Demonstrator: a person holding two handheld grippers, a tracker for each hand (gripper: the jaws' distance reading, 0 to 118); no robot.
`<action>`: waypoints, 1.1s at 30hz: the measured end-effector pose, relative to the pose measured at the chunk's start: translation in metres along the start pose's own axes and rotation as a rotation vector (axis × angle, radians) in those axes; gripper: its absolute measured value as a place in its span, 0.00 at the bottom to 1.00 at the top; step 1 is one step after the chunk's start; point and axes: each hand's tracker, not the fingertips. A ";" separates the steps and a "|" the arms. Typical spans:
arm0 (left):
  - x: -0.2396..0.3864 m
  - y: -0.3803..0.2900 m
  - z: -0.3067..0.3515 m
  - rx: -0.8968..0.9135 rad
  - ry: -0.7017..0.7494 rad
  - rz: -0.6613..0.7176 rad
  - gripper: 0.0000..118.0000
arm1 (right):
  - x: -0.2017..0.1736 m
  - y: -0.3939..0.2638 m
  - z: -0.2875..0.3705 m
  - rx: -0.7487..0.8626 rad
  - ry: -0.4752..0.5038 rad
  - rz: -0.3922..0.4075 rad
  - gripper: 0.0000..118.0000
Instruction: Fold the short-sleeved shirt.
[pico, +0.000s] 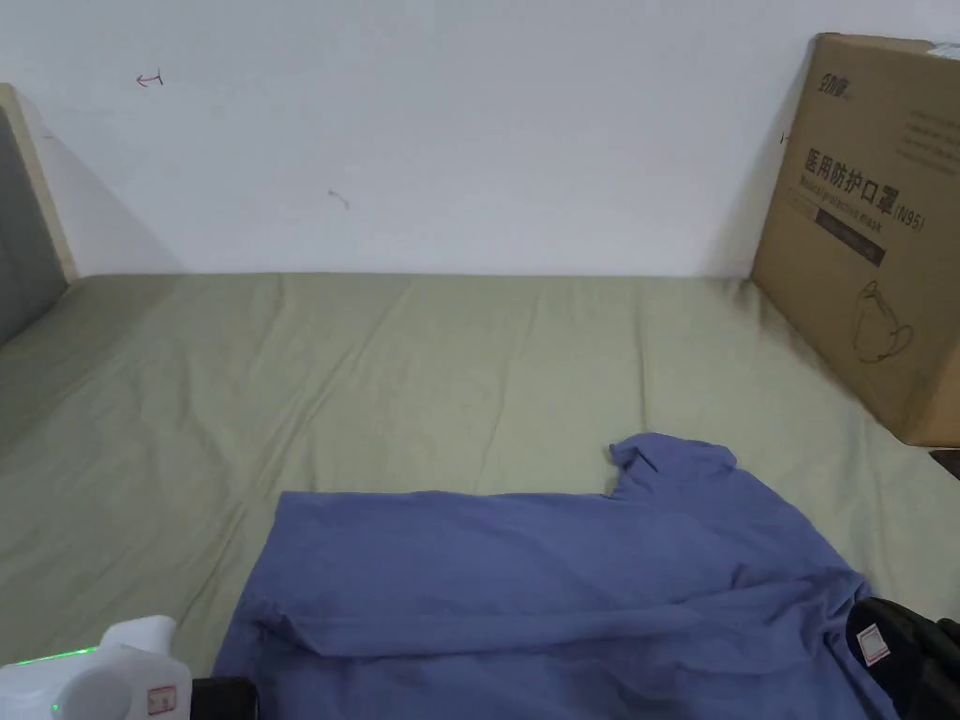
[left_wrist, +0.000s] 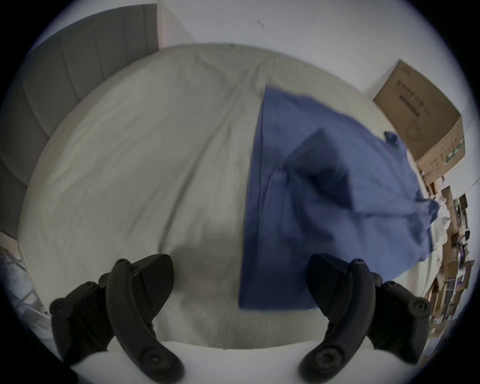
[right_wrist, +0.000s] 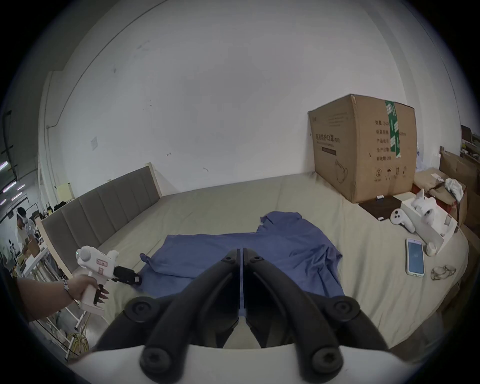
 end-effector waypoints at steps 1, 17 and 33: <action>0.004 -0.003 -0.012 -0.019 0.037 -0.030 0.93 | 0.002 0.000 0.000 -0.009 -0.011 -0.006 0.02; 0.058 -0.017 0.071 0.258 -0.048 -0.247 0.05 | 0.143 -0.022 -0.096 -0.451 -0.193 -0.207 0.98; 0.046 -0.020 0.059 0.118 0.002 -0.167 0.05 | 0.170 -0.044 -0.151 -0.773 -0.226 -0.016 0.04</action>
